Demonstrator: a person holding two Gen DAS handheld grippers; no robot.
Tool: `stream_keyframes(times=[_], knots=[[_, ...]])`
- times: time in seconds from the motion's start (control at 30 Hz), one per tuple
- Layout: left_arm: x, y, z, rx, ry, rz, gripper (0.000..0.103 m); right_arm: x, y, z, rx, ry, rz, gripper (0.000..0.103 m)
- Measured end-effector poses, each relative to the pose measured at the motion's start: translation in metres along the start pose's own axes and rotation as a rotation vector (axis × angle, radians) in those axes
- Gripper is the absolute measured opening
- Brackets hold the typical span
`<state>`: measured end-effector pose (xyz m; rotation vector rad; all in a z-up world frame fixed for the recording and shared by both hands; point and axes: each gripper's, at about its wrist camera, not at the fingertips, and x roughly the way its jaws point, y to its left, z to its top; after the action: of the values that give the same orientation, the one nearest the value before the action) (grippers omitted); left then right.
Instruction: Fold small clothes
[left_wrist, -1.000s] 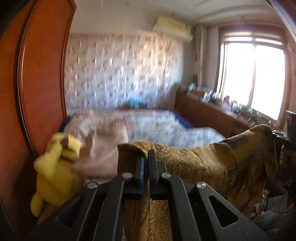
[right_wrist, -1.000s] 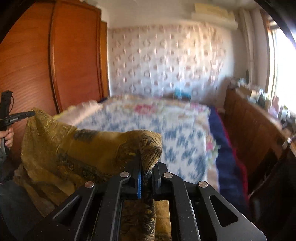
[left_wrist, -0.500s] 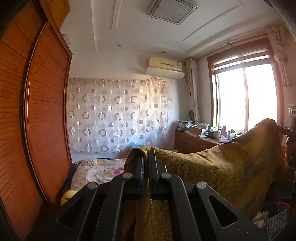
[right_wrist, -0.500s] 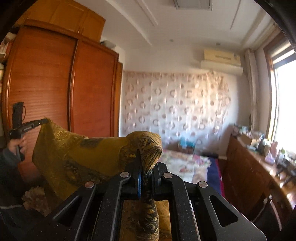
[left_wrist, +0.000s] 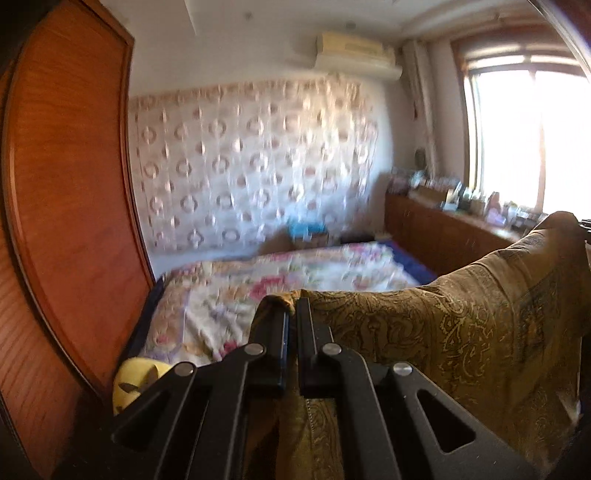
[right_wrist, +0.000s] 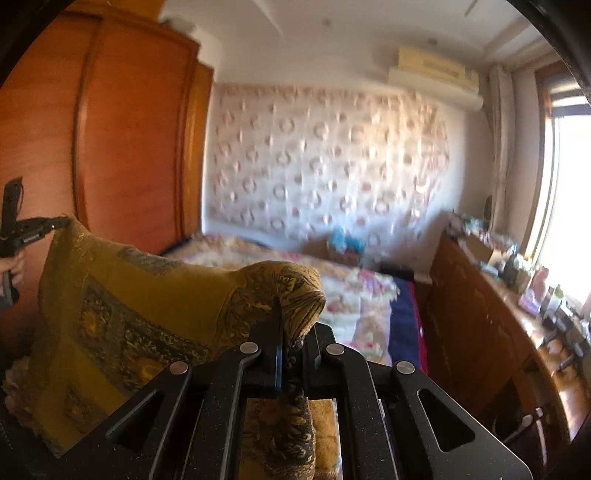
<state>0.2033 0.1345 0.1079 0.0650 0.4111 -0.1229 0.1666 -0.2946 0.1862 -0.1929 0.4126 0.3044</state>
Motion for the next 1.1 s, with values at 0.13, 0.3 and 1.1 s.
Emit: stream_keyframes(times=[0.13,0.3,1.1], knots=[[0.062,-0.004,-0.017,-0.014,0.094,-0.001,0.001,0.078,-0.012,-0.037,0.023,0.093,0.013,0.004],[0.1,-0.016,-0.027,0.01,0.155,0.004,0.001,0.146,-0.027,-0.071,0.037,0.199,0.011,0.004],[0.097,-0.01,-0.086,-0.029,0.37,-0.107,0.045,0.186,-0.055,-0.138,0.175,0.354,-0.01,0.058]])
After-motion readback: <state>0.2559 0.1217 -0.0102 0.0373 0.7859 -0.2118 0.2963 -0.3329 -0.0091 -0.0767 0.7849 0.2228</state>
